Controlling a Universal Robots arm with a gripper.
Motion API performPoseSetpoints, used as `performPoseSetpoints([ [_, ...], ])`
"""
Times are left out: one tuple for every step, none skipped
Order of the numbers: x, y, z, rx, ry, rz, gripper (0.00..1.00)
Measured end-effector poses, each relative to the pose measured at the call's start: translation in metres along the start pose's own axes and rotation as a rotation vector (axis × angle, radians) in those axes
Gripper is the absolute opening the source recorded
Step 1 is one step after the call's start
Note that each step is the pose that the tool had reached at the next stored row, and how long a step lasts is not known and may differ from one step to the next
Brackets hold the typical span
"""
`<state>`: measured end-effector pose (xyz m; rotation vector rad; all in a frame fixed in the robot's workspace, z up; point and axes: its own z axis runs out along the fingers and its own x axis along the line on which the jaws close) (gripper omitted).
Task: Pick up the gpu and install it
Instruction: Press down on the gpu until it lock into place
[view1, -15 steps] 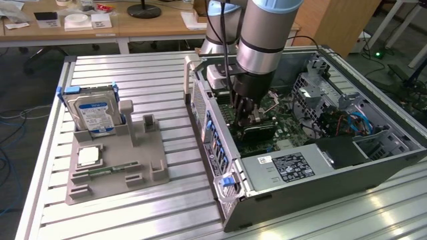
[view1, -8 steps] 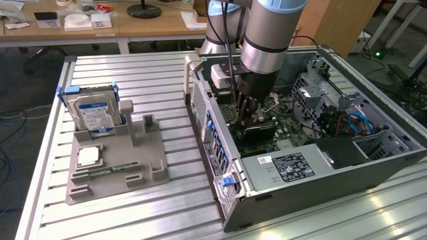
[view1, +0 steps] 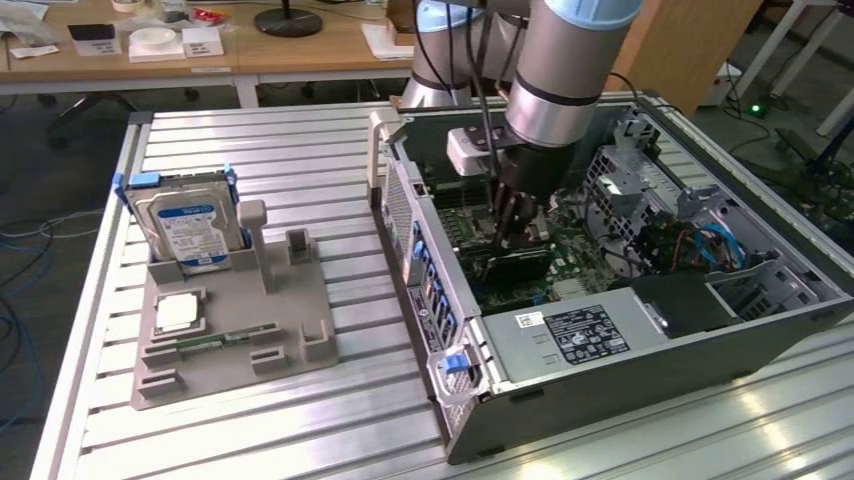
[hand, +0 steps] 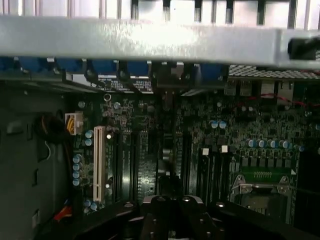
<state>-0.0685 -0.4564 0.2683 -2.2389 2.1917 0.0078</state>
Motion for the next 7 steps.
performPoseSetpoints([
  [0.000, -0.0043, 0.0003, 0.0000, -0.0001, 0.000, 0.11],
  [0.000, -0.0090, 0.0007, 0.0000, 0.0000, 0.000, 0.11],
  [0.000, -0.0130, 0.0009, 0.0001, -0.0002, 0.000, 0.11],
  [0.000, -0.0147, 0.0010, 0.0000, -0.0002, 0.000, 0.11],
  [0.000, -0.0147, 0.0010, 0.0001, -0.0001, 0.000, 0.11],
  [0.000, -0.0147, 0.0010, 0.0000, -0.0001, 0.000, 0.11],
  [0.000, -0.0147, 0.0010, 0.0000, 0.0000, 0.000, 0.11],
])
